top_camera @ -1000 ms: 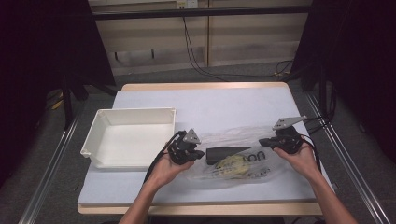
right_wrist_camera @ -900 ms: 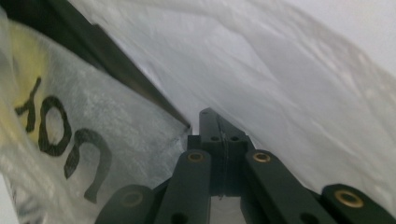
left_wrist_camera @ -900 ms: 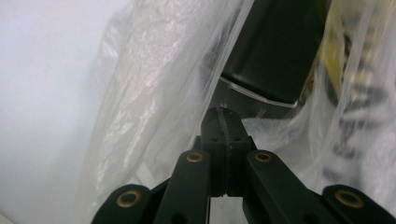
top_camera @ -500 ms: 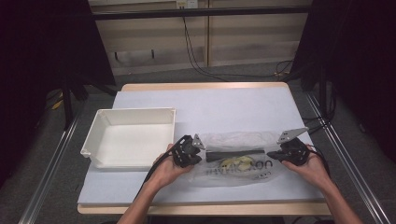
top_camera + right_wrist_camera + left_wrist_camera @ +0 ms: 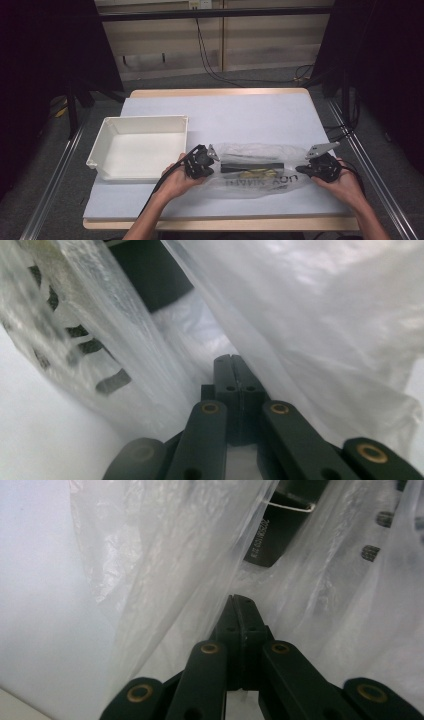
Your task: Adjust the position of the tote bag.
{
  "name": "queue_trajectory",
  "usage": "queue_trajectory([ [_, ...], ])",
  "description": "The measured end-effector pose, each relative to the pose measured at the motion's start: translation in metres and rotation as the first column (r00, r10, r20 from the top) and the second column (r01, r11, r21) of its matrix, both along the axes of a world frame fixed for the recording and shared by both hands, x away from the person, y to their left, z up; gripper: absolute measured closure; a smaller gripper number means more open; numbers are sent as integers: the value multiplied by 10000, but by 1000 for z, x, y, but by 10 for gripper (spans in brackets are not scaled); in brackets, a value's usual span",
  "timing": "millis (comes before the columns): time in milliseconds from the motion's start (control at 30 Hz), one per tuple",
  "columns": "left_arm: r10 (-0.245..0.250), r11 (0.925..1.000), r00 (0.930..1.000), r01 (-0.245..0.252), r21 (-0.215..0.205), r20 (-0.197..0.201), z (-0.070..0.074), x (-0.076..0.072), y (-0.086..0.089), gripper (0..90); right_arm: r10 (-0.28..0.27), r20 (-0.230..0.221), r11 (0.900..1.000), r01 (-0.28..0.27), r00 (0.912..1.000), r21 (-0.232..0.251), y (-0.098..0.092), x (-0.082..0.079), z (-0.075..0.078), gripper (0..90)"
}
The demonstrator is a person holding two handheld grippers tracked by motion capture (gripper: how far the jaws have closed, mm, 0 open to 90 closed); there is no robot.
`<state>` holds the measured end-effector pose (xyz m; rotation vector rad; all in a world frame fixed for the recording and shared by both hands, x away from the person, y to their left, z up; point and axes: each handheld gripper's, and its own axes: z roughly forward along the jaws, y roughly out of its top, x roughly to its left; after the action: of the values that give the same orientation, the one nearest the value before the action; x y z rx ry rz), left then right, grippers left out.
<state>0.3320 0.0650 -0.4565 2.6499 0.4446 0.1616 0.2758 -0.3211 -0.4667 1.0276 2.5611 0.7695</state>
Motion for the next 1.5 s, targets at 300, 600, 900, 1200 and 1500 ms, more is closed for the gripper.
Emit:
queue_trajectory([
  [300, -274, 9993, 9995, 270, 276, 159, 1, -12, 3, 900, -245, 189, 9977, 257, 9995, -629, -8, -5, 2, 900],
  [600, -301, 9990, 9986, 286, 351, 443, 1, -18, 13, 900, -367, 308, 9982, 381, 9989, -469, -14, -6, 0, 900],
  [900, -5, 10000, 9991, 5, 11, 428, 0, -20, 23, 900, -372, 361, 9971, 395, 9987, -657, -14, -6, 1, 900],
  [1200, 353, 9980, 9994, -354, -518, -12, -2, -17, 28, 900, -428, 579, 9961, 470, 9974, -742, -12, -7, 0, 900],
  [1500, 35, 9868, 9996, -79, -1620, -274, 5, -17, 31, 900, -345, 905, 9951, 258, 9953, 949, -2, -12, 16, 900],
])
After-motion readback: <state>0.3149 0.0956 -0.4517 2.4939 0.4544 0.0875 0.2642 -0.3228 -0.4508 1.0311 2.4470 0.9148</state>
